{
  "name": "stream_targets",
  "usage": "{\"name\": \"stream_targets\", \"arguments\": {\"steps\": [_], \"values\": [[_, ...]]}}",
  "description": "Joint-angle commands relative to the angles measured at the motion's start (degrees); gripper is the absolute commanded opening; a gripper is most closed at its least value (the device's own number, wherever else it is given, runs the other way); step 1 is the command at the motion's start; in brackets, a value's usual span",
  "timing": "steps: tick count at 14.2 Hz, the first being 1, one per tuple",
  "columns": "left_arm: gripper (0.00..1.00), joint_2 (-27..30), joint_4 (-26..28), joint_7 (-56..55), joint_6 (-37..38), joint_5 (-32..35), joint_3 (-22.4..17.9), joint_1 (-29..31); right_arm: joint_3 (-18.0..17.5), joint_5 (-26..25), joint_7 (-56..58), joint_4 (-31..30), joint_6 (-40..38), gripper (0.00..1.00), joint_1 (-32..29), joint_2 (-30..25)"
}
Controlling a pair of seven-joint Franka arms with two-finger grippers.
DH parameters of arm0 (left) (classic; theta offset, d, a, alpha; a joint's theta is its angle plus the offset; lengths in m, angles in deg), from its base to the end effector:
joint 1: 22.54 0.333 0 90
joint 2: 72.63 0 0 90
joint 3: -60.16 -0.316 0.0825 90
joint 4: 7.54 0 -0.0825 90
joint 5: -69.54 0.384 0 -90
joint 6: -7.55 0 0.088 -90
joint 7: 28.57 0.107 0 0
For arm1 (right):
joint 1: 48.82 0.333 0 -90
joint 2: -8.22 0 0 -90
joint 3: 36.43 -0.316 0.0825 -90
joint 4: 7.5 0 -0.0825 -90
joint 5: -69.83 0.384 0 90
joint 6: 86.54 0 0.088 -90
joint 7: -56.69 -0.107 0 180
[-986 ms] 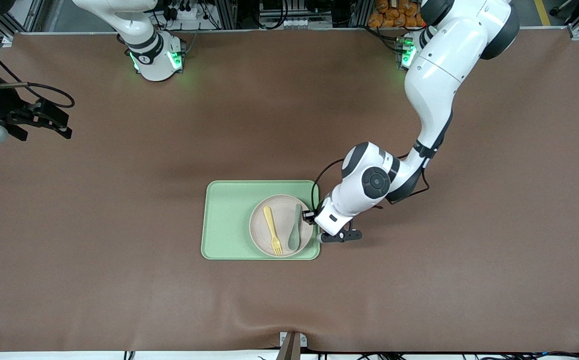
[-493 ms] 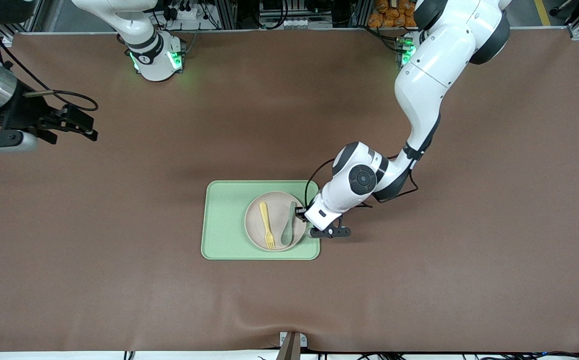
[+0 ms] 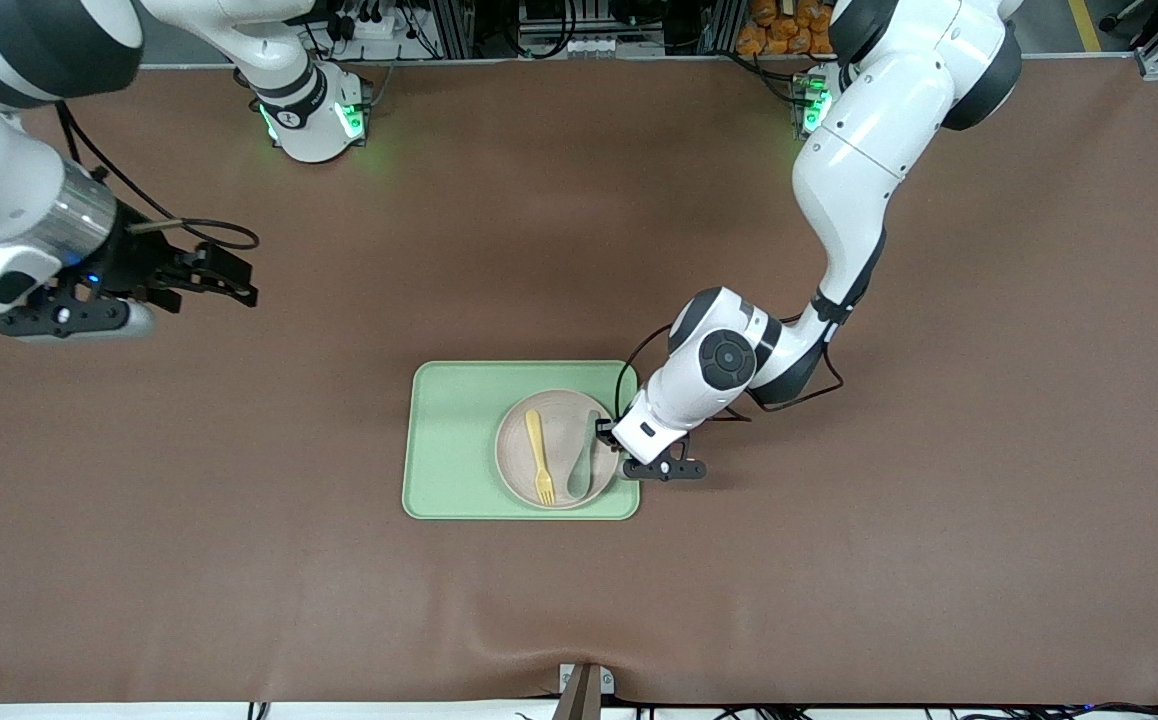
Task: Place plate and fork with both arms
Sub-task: 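Release the plate with the left gripper while the right gripper approaches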
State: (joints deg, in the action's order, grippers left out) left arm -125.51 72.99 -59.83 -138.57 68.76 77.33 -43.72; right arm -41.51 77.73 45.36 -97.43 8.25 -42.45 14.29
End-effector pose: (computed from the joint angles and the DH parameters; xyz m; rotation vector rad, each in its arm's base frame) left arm 0.6198 -0.4241 0.1896 2.8038 0.0438 0.1101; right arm 0.5777 0.1283 0.5729 -3.0010 0.0169 0.0740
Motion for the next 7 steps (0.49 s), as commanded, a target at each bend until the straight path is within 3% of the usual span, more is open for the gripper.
{"name": "stream_targets", "arguments": {"steps": [1,3,4,5,7], "values": [[0.0,0.1,-0.1,0.0,-0.1,2.1,-0.2,0.3,0.2,0.7,-4.6,6.2,-0.5,1.0,3.7,5.9],[0.0,0.3,0.5,0.0,0.1,2.2,-0.2,0.7,0.2,0.7,-8.2,10.9,-0.5,1.0,5.7,9.6],[0.12,0.8,0.9,0.0,0.1,2.2,-0.2,1.0,0.2,0.7,-10.4,12.3,-0.5,1.0,6.8,10.6],[0.29,0.9,1.2,-0.1,0.1,2.2,-0.2,1.5,0.2,0.6,-12.7,12.9,-0.5,1.0,8.4,11.2],[1.0,1.7,1.2,-0.2,1.7,2.5,-0.6,1.4,0.2,0.5,-15.8,13.2,1.1,1.0,10.8,12.3]]}}
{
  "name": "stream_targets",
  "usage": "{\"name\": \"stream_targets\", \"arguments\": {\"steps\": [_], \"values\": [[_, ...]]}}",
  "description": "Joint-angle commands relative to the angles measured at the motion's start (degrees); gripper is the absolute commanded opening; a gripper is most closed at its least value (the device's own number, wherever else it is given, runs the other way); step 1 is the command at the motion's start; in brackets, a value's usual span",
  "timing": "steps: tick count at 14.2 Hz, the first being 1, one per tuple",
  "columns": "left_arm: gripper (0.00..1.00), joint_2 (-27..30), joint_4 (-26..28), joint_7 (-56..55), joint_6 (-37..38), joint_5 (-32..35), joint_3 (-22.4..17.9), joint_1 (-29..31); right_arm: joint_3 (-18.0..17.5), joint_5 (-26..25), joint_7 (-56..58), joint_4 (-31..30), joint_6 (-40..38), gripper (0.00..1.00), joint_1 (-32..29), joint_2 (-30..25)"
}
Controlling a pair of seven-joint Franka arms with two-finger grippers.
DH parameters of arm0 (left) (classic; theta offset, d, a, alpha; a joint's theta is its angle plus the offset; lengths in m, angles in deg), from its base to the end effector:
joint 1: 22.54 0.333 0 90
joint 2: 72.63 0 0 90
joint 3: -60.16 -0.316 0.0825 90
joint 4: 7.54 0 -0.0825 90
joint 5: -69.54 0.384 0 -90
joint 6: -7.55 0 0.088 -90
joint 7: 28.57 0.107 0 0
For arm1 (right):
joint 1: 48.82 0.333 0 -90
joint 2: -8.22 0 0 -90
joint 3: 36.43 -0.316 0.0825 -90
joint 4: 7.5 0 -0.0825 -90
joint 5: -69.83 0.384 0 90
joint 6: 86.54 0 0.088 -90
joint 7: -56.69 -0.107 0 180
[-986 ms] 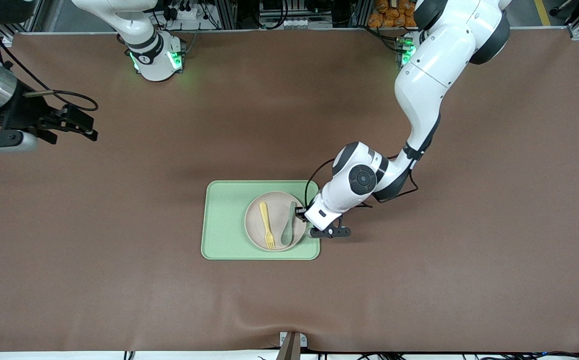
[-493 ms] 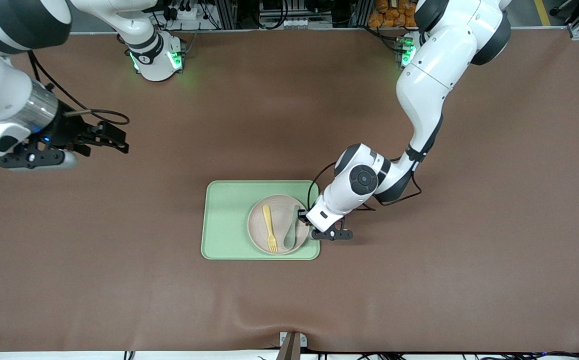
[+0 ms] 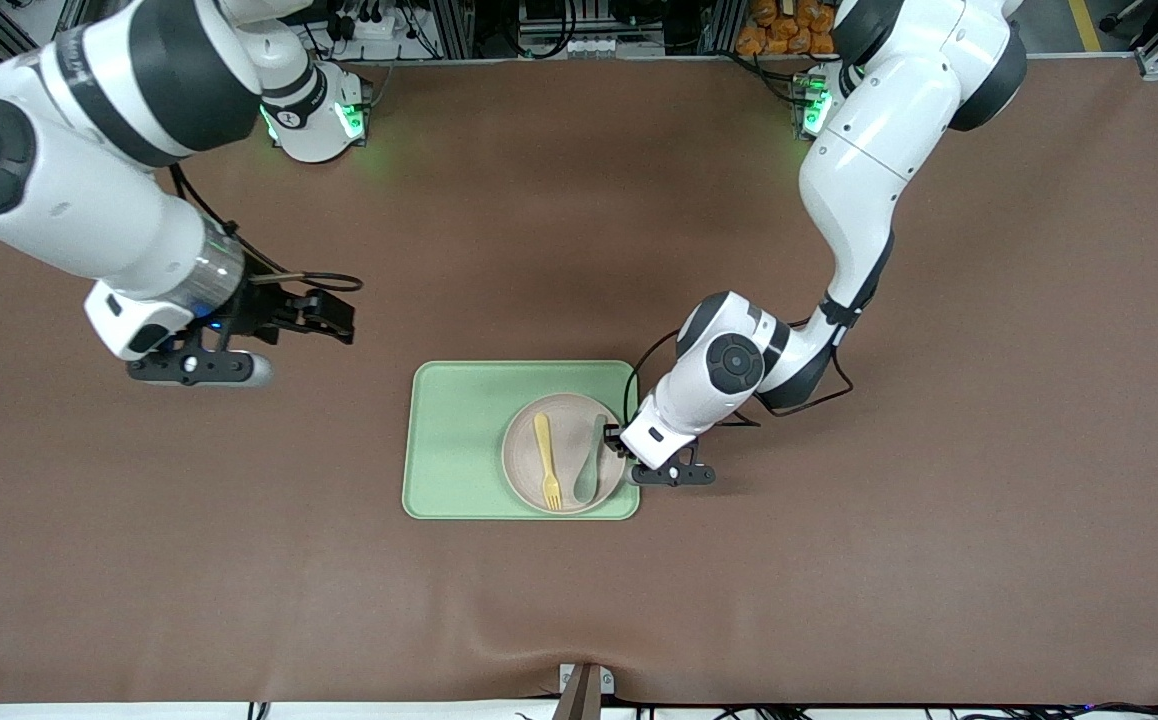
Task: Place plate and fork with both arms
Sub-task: 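Release the plate with the left gripper while the right gripper approaches, then withdraw the left gripper while the right gripper lowers over the fork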
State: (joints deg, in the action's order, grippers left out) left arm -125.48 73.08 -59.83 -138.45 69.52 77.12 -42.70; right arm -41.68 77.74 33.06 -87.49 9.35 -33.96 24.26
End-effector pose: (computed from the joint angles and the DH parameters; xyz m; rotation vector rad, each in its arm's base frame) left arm 0.6277 -0.4112 0.1886 2.8152 0.0568 0.1207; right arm 0.6035 0.2270 0.5503 -2.9874 0.1185 0.0924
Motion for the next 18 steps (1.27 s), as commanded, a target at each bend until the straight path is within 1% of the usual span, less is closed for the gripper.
{"name": "stream_targets", "arguments": {"steps": [1,3,4,7,9,11,12,13,14,16,18], "values": [[1.0,2.6,0.5,-0.1,4.3,2.8,-0.9,0.4,0.4,0.5,-4.2,3.3,1.2,1.0,3.1,2.8],[1.0,5.3,0.4,-0.1,7.8,3.5,-1.6,0.8,0.4,0.5,-5.1,3.8,3.2,1.0,3.9,4.2],[1.0,7.1,0.3,-0.1,10.4,3.6,-1.7,2.0,0.3,0.6,-5.3,4.6,4.2,1.0,4.1,5.6],[1.0,15.0,0.4,0.1,19.7,3.6,-1.7,5.9,0.3,0.6,-8.6,8.3,6.7,1.0,6.7,10.4],[1.0,20.1,0.4,1.9,25.6,3.6,-1.6,9.4,0.5,0.4,-11.2,10.3,9.1,1.0,9.5,13.4],[1.0,25.1,0.4,5.1,33.6,3.6,-1.7,13.0,0.6,0.2,-13.5,12.7,11.0,1.0,11.5,16.7],[1.0,27.3,0.3,6.5,36.3,3.6,-1.6,15.7,0.7,0.1,-13.5,14.1,11.3,1.0,12.2,18.3],[1.0,29.4,0.3,8.9,39.1,3.4,-1.1,18.8,0.8,-0.5,-13.5,15.6,12.1,1.0,12.9,20.2],[1.0,30.9,0.3,12.2,42.3,3.4,-1.0,20.7,0.7,-1.7,-13.5,16.8,13.8,1.0,13.9,22.0],[1.0,35.5,0.6,17.8,49.0,3.5,-1.4,22.3,0.8,-3.9,-13.3,18.0,17.6,1.0,15.6,25.5],[1.0,38.2,0.9,20.7,51.8,3.5,-1.1,25.9,1.0,-6.2,-13.5,21.1,18.4,1.0,17.6,30.1]]}}
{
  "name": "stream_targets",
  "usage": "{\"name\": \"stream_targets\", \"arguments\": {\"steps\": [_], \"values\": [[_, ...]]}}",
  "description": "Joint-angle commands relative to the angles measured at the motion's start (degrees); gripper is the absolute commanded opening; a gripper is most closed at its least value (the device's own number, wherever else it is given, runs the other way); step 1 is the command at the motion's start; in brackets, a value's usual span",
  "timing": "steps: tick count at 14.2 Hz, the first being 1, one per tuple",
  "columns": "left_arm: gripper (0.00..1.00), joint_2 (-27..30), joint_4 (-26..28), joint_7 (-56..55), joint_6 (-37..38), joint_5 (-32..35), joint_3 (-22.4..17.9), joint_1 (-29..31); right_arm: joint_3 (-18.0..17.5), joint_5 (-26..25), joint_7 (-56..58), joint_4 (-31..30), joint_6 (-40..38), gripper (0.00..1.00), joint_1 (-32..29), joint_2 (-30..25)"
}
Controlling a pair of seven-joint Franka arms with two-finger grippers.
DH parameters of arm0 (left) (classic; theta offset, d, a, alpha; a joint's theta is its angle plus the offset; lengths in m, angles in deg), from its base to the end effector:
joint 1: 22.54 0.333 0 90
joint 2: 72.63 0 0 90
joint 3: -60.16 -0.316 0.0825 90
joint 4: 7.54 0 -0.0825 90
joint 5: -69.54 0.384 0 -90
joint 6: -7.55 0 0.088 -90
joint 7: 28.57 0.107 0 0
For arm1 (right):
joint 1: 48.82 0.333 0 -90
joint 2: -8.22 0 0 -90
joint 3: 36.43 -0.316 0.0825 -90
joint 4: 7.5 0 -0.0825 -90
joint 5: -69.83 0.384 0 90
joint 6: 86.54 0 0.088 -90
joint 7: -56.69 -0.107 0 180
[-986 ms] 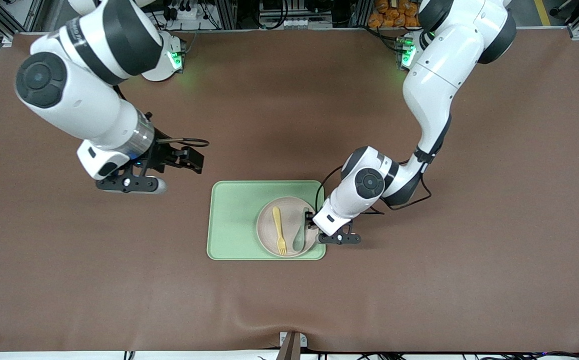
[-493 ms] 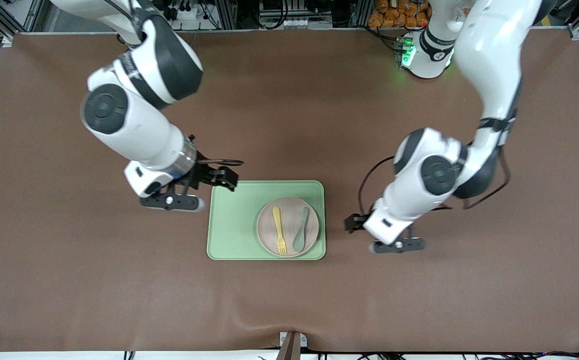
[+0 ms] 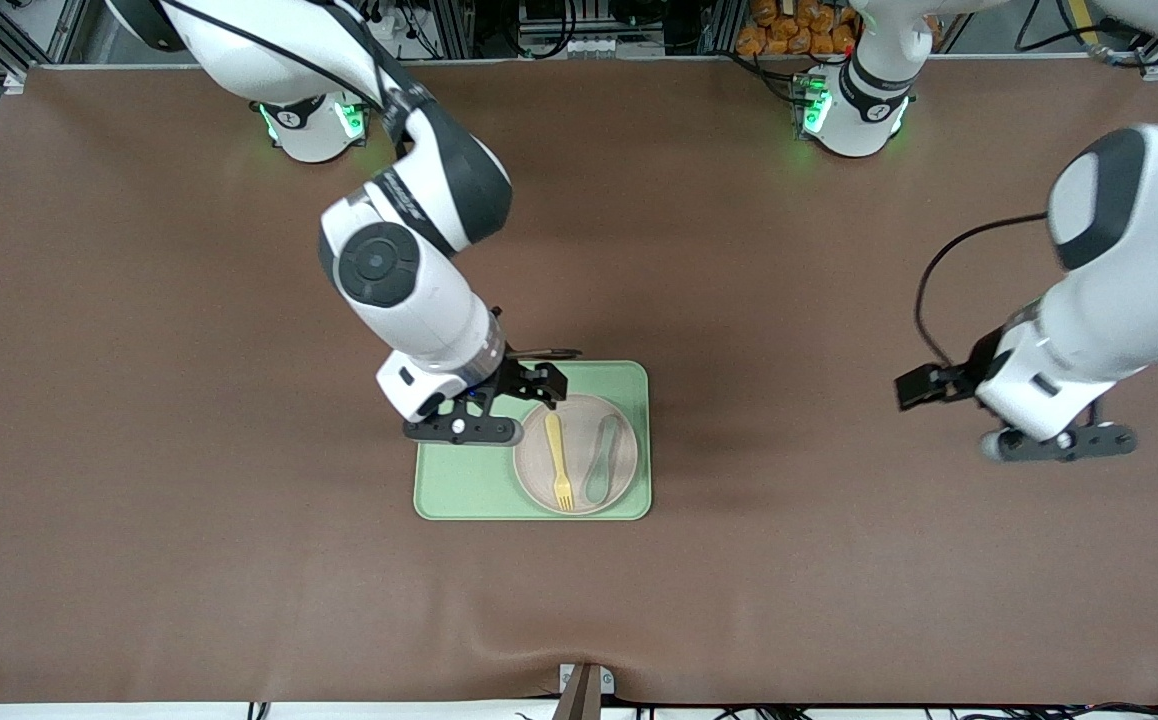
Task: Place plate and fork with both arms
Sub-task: 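Withdraw the left gripper while the right gripper lowers over the fork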
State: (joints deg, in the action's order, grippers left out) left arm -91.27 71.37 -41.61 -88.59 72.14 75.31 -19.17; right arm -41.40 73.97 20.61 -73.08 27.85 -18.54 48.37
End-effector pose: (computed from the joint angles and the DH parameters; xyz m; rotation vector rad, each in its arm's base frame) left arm 0.6459 -0.1041 0.5342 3.1063 0.0458 -0.0335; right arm 0.6308 0.4272 0.4058 -2.9503 0.0944 -0.0792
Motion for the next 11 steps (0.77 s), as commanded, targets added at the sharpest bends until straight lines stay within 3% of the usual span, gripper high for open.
{"name": "stream_targets", "arguments": {"steps": [1,4,8,11], "values": [[1.0,5.8,3.8,4.4,2.2,0.8,0.8,3.8,0.9,-2.7,-1.1,8.9,-0.2,1.0,2.9,8.5],[1.0,12.5,10.6,5.0,1.8,0.2,0.8,5.9,2.8,-2.8,-1.1,11.1,1.3,1.0,4.7,12.9],[1.0,13.7,10.7,5.1,2.2,0.1,0.3,6.6,3.9,-7.6,0.7,10.8,2.2,0.92,5.3,15.6],[1.0,15.1,10.6,5.2,2.7,0.0,0.3,7.4,3.9,-7.7,0.8,10.8,5.0,0.9,5.6,18.2]]}}
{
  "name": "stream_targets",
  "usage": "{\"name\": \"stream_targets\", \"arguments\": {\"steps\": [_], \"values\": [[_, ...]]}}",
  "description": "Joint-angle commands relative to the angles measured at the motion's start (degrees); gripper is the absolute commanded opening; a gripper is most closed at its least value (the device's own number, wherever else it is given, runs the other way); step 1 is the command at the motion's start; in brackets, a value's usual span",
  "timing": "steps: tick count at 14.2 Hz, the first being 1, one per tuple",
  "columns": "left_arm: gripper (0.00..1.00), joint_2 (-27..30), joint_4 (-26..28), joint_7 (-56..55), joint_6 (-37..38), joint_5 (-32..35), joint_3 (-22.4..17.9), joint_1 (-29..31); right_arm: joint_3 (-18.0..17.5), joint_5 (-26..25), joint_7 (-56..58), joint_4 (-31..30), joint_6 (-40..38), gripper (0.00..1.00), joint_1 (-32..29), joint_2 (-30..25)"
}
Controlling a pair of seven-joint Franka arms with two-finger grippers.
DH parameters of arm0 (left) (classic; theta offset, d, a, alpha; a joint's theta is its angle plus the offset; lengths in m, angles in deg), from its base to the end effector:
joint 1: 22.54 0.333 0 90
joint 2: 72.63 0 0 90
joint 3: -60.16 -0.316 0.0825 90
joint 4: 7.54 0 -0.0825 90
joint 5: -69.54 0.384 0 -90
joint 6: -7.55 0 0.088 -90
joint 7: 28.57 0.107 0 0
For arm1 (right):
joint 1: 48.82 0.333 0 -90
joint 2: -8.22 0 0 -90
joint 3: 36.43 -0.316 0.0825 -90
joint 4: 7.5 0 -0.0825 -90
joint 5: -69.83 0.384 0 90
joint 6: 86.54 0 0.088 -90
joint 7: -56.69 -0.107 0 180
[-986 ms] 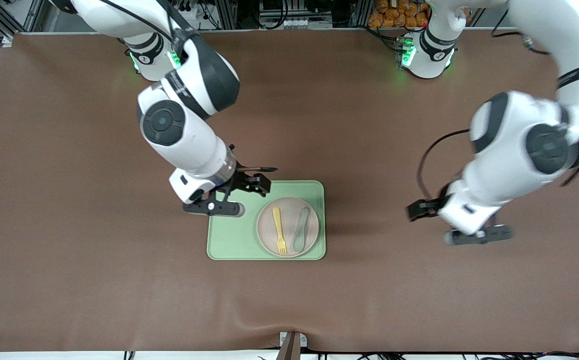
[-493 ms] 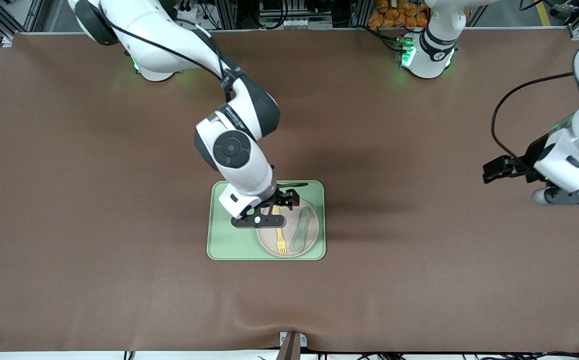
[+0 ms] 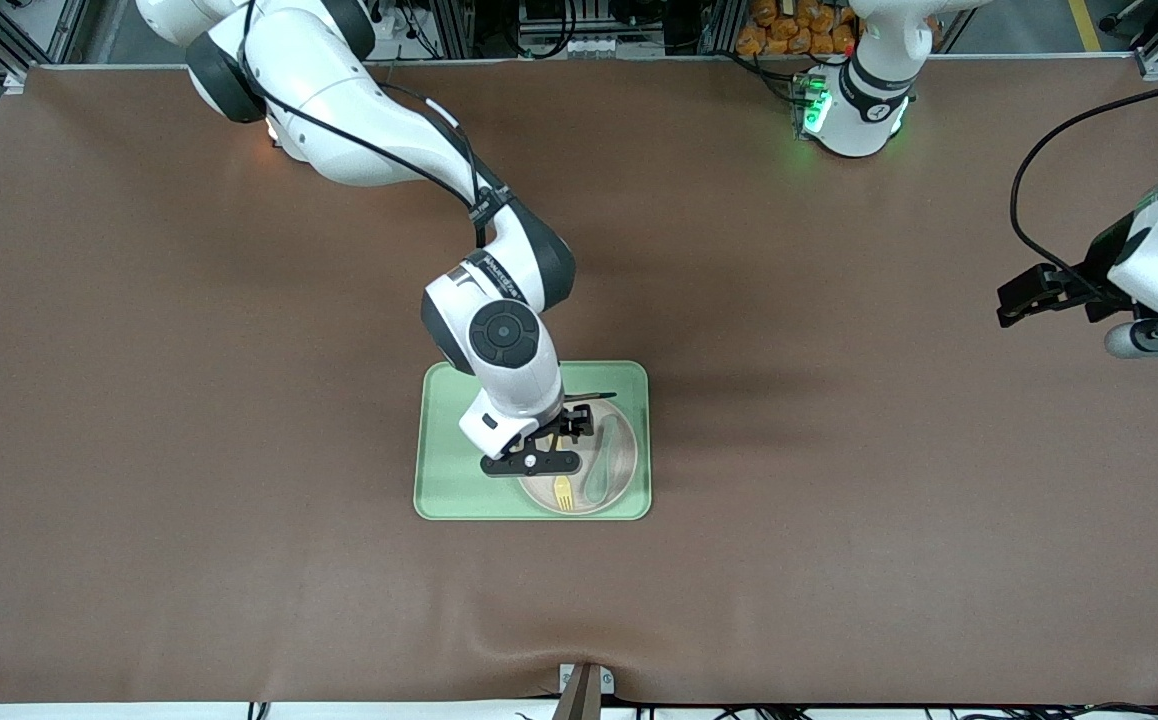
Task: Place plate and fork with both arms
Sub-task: 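Withdraw the left gripper while the right gripper lowers over the fork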
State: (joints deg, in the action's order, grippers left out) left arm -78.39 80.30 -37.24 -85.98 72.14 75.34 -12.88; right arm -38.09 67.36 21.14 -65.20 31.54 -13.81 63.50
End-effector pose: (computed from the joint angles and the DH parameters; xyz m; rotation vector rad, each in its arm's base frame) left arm 0.5876 -0.0446 0.5922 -3.1219 -0.0836 -0.0072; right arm 0.6397 0.4630 0.2726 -3.0988 -0.0381 -0.1262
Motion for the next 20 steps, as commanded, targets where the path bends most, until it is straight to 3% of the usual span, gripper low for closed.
{"name": "stream_targets", "arguments": {"steps": [1,3,5,8,12,19,20], "values": [[1.0,2.6,1.6,1.3,0.4,0.1,0.3,1.1,0.6,-1.2,0.3,3.0,2.2,0.84,1.3,3.9],[1.0,3.6,1.3,3.7,3.4,-0.1,0.2,1.0,0.7,-1.3,0.4,3.0,3.0,0.8,1.3,4.6],[1.0,5.0,1.5,3.4,3.9,-0.5,-2.3,-1.6,0.8,-2.2,1.0,3.0,3.0,0.77,1.3,4.8],[1.0,5.8,1.5,4.2,5.5,-2.0,-12.7,-8.8,0.8,-3.0,0.8,2.9,4.7,0.76,1.4,5.8],[1.0,5.8,1.7,4.1,5.5,-4.5,-12.9,-8.7,0.9,-4.1,0.9,2.9,6.5,0.68,1.4,7.1],[1.0,4.0,1.8,4.0,3.7,-4.9,-12.9,-9.0,0.8,-4.7,0.9,2.7,7.0,0.64,1.6,8.0],[1.0,4.0,1.9,4.0,3.0,-5.0,-12.8,-9.0,0.8,-4.7,0.9,2.7,7.0,0.57,1.6,8.1]]}}
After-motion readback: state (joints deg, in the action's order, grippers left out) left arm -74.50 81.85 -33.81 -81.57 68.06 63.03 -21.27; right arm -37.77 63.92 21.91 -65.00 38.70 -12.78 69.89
